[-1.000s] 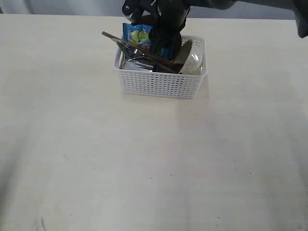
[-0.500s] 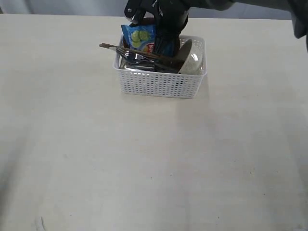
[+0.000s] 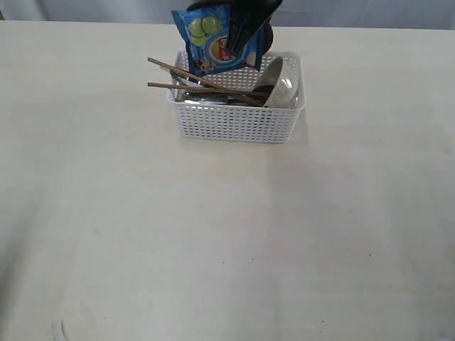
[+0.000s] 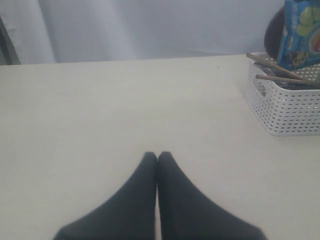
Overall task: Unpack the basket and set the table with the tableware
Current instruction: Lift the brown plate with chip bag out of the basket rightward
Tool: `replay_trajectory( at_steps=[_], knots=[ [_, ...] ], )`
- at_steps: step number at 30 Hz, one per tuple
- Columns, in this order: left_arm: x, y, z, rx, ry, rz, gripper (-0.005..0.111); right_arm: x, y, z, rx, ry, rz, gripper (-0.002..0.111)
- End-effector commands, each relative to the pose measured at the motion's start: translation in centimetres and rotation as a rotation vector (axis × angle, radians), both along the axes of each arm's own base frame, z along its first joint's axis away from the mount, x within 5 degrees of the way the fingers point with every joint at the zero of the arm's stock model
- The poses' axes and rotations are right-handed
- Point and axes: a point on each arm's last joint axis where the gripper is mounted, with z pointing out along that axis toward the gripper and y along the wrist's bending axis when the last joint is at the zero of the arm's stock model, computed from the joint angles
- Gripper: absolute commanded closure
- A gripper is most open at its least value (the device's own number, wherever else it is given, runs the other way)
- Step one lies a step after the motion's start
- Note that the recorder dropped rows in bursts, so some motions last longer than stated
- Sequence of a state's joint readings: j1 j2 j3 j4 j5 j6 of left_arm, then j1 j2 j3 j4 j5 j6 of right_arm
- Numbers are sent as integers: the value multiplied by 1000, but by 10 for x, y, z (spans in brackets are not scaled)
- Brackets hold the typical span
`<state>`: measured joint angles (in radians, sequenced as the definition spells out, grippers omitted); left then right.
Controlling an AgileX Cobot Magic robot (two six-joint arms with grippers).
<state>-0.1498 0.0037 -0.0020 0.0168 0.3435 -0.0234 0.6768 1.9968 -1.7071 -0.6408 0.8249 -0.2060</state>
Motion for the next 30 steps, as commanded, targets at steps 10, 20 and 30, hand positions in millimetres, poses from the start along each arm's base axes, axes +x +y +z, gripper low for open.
replay_trajectory(
  at_steps=[10,20,30],
  knots=[
    [0,0,0,-4,-2,-8,107,-5,-8,26,25,-73,-51,109],
    [0,0,0,-4,-2,-8,107,-4,-74,70,143,-87,-326,109],
    [0,0,0,-4,-2,-8,107,5,-217,86,554,144,-772,109]
  ],
)
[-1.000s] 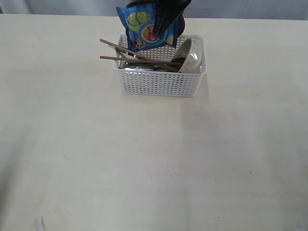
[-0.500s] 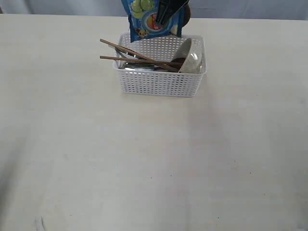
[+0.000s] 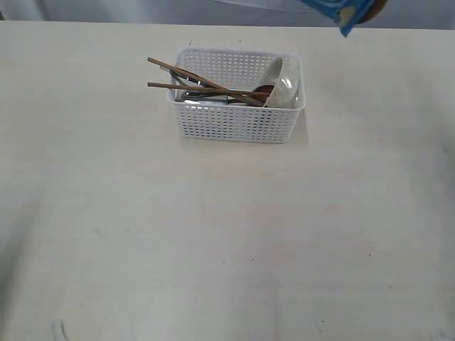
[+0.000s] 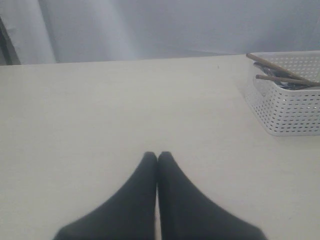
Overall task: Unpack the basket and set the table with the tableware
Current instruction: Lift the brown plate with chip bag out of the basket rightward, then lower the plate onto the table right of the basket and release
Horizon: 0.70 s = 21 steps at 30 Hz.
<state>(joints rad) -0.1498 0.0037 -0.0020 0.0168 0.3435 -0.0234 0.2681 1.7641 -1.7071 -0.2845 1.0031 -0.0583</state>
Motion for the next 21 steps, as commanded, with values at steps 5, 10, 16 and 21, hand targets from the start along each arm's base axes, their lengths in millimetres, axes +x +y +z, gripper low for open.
replay_trajectory(
  at_steps=[5,10,16,21],
  knots=[
    [0,0,0,-4,-2,-8,107,-5,-118,-20,275,238,-341,109],
    [0,0,0,-4,-2,-8,107,-17,-166,-67,460,338,-470,109],
    [0,0,0,-4,-2,-8,107,-43,-203,-129,508,365,-628,109],
    [0,0,0,-4,-2,-8,107,-46,-202,-173,590,456,-635,109]
  ],
)
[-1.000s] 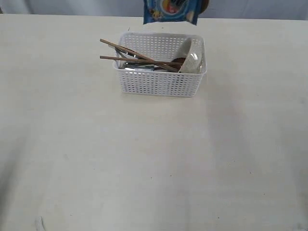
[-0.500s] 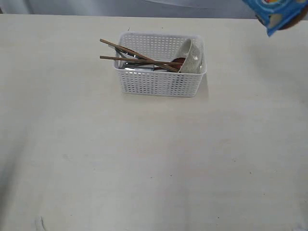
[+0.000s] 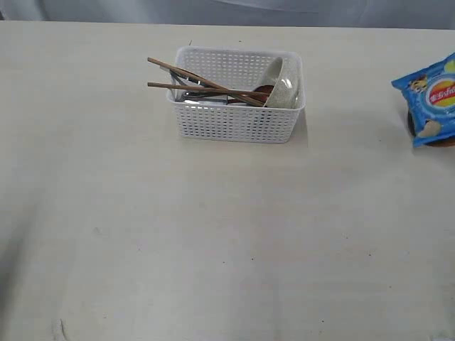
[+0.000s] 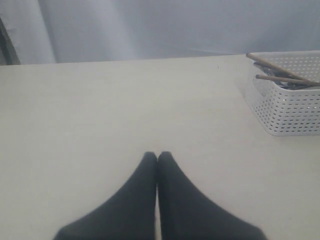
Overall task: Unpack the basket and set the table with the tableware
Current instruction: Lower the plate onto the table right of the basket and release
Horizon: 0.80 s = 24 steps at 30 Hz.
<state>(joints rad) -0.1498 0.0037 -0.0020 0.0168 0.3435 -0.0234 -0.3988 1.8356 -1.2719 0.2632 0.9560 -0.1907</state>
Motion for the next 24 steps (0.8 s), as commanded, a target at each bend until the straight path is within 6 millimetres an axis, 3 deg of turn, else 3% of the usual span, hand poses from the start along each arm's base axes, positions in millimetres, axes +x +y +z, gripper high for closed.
replay_trajectory(
  at_steps=[1,6,8,13,15,24],
  knots=[
    [0,0,0,-4,-2,-8,107,2,3,-33,89,31,1,109],
    [0,0,0,-4,-2,-8,107,5,9,-63,190,91,44,108],
    [0,0,0,-4,-2,-8,107,6,8,-68,194,100,47,103],
    [0,0,0,-4,-2,-8,107,8,7,-66,176,75,40,65],
    [0,0,0,-4,-2,-8,107,7,7,-66,180,80,42,58],
    [0,0,0,-4,-2,-8,107,7,8,-64,181,80,51,55]
  ],
)
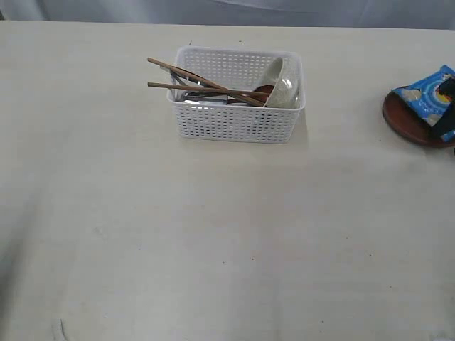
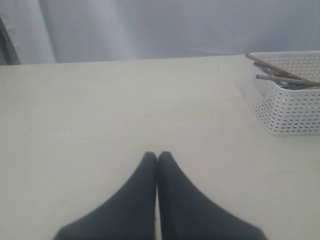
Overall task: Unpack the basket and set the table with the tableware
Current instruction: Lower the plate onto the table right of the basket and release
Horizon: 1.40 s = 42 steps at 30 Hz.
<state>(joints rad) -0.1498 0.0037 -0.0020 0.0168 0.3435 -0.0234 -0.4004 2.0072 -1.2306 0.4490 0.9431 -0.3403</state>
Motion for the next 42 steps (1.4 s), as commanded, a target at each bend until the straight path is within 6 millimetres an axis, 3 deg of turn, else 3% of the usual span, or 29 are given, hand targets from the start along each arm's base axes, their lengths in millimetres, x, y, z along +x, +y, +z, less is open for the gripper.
replay_trajectory(
  at_steps=[1,7,14,18,24,26,30,34,40,42],
  knots=[
    [0,0,0,-4,-2,-8,107,1,-3,5,-17,-23,13,55],
    [0,0,0,-4,-2,-8,107,12,-7,30,-50,-103,15,55],
    [0,0,0,-4,-2,-8,107,16,-32,43,-303,-101,-102,55],
    [0,0,0,-4,-2,-8,107,20,-38,32,-334,-107,-145,55],
    [0,0,0,-4,-2,-8,107,34,-32,15,-238,-196,-148,53],
    [0,0,0,-4,-2,-8,107,36,-32,9,-229,-191,-155,47],
    [0,0,0,-4,-2,-8,107,38,-33,-5,-213,-148,-124,47],
    [0,0,0,-4,-2,-8,107,40,-32,-9,-222,-156,-91,61],
    [0,0,0,-4,-2,-8,107,42,-27,-5,-170,-191,-26,108],
    [0,0,0,1,-3,-7,107,43,-22,-4,-126,-207,-12,109]
  ],
)
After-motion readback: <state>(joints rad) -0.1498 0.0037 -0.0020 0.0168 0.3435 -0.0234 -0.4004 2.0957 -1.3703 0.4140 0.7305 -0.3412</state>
